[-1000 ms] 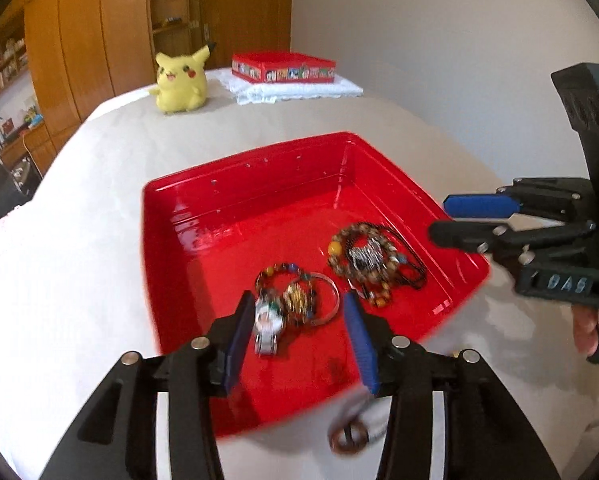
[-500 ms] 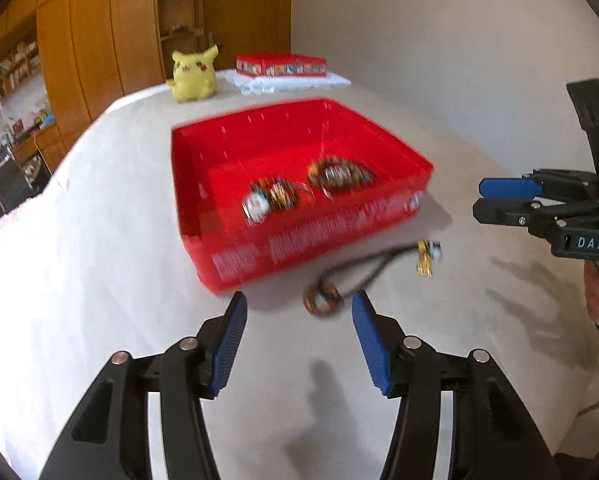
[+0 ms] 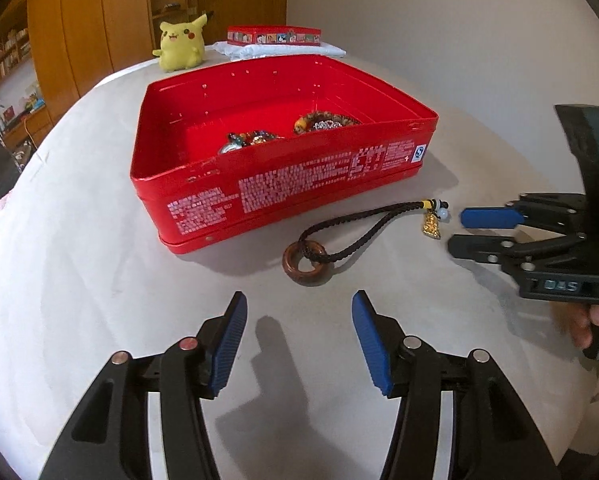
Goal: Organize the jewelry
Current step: 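Grasp the wooden ring with the left tool while the right tool grasps the black cord's tassel end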
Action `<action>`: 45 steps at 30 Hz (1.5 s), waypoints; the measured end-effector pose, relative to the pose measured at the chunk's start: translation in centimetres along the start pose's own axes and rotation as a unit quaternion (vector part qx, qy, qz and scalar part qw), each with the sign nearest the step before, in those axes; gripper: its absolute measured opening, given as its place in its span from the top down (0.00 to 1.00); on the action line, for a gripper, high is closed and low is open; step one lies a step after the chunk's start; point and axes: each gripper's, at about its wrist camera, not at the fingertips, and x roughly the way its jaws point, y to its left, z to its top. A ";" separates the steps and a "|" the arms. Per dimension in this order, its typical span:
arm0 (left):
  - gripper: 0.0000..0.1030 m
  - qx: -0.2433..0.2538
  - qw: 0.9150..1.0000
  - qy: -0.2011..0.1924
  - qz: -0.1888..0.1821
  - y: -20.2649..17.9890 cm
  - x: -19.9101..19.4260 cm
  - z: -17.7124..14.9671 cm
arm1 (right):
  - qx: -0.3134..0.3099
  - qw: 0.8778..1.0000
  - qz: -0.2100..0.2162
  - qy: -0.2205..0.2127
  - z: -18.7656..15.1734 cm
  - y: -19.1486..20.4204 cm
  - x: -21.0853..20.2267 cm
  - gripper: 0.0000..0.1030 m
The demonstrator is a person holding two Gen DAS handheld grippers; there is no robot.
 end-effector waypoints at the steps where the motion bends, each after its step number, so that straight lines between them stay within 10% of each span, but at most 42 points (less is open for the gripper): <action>1: 0.47 -0.001 1.000 0.001 -0.001 0.1 0.1 0.0 | -0.001 1.000 -0.003 0.001 0.2 0.0 0.3 0.58; 11: 0.45 -0.003 1.000 0.008 -0.006 0.5 0.9 0.1 | -0.035 0.999 -0.018 0.002 2.7 0.0 2.8 0.58; 24: 0.44 -0.005 1.000 0.011 -0.009 0.7 1.3 0.3 | -0.039 0.999 0.000 0.011 0.7 -0.6 0.8 0.82; 40: 0.44 0.000 1.000 0.015 -0.008 -0.1 1.7 0.7 | -0.010 1.000 -0.002 0.008 1.4 -2.5 0.9 0.62; 45: 0.44 0.001 1.000 0.014 -0.010 -0.2 2.0 1.1 | -0.029 1.000 -0.012 0.004 1.4 -2.1 1.5 0.90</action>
